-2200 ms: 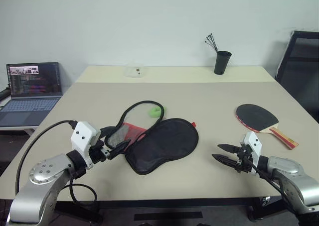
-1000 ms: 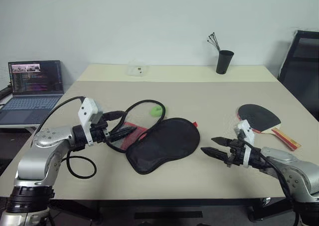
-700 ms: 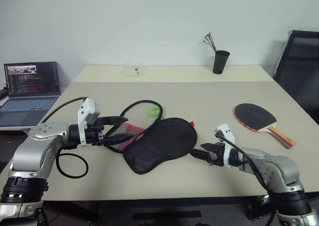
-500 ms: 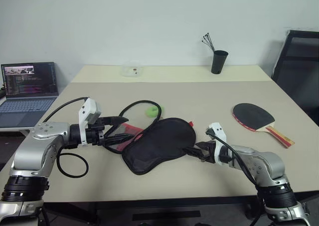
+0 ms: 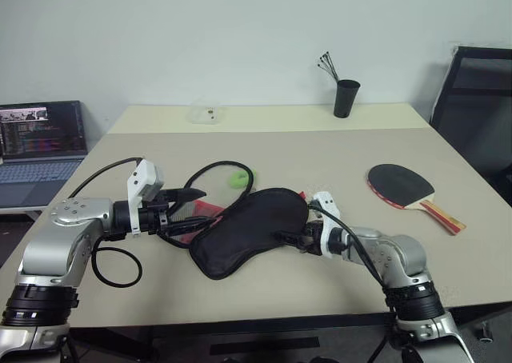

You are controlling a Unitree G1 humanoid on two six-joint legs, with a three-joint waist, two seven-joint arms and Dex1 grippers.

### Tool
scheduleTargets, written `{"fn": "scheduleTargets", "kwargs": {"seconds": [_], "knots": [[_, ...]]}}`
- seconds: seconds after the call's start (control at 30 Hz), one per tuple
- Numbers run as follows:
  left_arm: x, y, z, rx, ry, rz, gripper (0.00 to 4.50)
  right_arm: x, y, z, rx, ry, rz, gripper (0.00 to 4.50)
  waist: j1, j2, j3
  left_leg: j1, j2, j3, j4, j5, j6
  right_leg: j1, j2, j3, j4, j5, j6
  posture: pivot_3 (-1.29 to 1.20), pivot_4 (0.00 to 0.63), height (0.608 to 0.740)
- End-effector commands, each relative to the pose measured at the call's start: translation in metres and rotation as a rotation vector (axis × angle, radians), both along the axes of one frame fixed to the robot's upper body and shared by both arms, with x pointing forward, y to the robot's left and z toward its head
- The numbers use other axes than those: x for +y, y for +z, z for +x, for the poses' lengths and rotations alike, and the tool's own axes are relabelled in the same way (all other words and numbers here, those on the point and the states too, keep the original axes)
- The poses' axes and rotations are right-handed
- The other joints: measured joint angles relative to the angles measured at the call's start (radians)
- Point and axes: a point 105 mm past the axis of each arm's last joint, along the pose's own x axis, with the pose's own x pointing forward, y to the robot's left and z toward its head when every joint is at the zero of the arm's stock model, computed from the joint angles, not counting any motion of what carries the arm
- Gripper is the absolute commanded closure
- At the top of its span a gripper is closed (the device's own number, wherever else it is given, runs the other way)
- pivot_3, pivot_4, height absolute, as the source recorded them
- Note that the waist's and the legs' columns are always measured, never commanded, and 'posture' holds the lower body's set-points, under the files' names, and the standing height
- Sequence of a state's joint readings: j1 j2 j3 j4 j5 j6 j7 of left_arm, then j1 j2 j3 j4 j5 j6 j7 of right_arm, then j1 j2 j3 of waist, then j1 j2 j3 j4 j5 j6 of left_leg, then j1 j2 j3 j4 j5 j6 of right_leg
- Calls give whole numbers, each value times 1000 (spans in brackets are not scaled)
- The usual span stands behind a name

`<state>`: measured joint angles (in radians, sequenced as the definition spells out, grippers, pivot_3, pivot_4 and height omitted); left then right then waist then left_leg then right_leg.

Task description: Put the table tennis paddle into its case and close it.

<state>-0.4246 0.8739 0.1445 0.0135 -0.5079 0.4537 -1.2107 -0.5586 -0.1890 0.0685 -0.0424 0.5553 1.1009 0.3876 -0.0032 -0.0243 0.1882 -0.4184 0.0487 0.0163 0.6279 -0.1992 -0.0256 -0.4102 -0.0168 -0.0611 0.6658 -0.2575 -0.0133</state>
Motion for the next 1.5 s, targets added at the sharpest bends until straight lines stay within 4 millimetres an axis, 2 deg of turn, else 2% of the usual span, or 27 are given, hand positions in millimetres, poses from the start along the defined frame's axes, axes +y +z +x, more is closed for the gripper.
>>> {"fn": "scheduleTargets", "kwargs": {"seconds": [0.03, 0.2, 0.37, 0.4, 0.53, 0.63, 0.73, 0.97, 1.2, 1.33, 1.5], "knots": [[0, 11, -2, -56, -7, 0, 590, 1, 11, 5, -55, -12, -5, 925, 0, 0, 0, 0, 0, 0, 0, 0, 0, 0, 0, 0, 0, 0, 0, 0, 150, 740], [0, 10, -4, -54, -6, 4, 590, -11, 13, 5, -47, -16, -13, 2683, 0, 0, 0, 0, 0, 2, 0, 0, 0, 0, -1, 2, 0, 0, 0, 0, 150, 740], [-2, 2, -9, -37, -18, 17, 590, -34, 16, 13, -38, -2, -69, 4444, 0, 0, 0, 0, 0, 4, 0, 0, 0, 0, -1, 3, 0, 0, 1, 0, 150, 740], [-4, 1, -10, -35, -21, 17, 590, -38, 18, 16, -45, -1, -86, 4482, 0, 0, 0, 0, -1, 5, 0, 0, 0, 0, -1, 4, 0, 0, 1, 0, 150, 740], [-9, -2, -14, -27, -34, 14, 590, -58, 26, 27, -67, 17, -156, 4482, 0, 0, 0, 1, -1, 6, 0, 0, 0, -1, -1, 5, 0, 1, 1, 0, 150, 740], [-13, -5, -17, -19, -44, 17, 590, -76, 30, 36, -95, 85, -274, 4482, 0, 0, 0, 1, -1, 8, 0, 0, 0, -2, -1, 6, 0, 1, 1, 0, 150, 740], [-16, -7, -20, -13, -51, 15, 590, -85, 35, 47, -137, 155, -378, 4482, 0, 0, 0, 1, -1, 11, 0, 0, 0, -4, -1, 9, 0, 1, 1, 0, 150, 740], [-23, -10, -23, -3, -60, 11, 590, -87, 43, 75, -228, 273, -559, 4482, -4, 0, 0, 0, -1, 15, 0, 0, 1, -8, 2, 14, 1, 1, 2, 0, 150, 740], [-27, -10, -23, -1, -69, 13, 590, -84, 58, 99, -321, 239, -624, 4482, -5, 0, 1, -1, -1, 18, 0, -1, 0, -12, 2, 21, 7, 2, 2, 0, 150, 740], [-28, -9, -21, -2, -76, 16, 590, -88, 68, 112, -373, 142, -629, 3565, -6, 0, 1, 1, -1, 19, 1, 0, 0, -12, 2, 21, 10, 1, 2, 0, 150, 740], [-30, -9, -19, -4, -85, 19, 590, -96, 77, 120, -431, 74, -669, 1787, -7, 0, 1, 2, -1, 19, 2, 0, 0, -12, 2, 22, 12, 1, 2, 0, 150, 740]]}}
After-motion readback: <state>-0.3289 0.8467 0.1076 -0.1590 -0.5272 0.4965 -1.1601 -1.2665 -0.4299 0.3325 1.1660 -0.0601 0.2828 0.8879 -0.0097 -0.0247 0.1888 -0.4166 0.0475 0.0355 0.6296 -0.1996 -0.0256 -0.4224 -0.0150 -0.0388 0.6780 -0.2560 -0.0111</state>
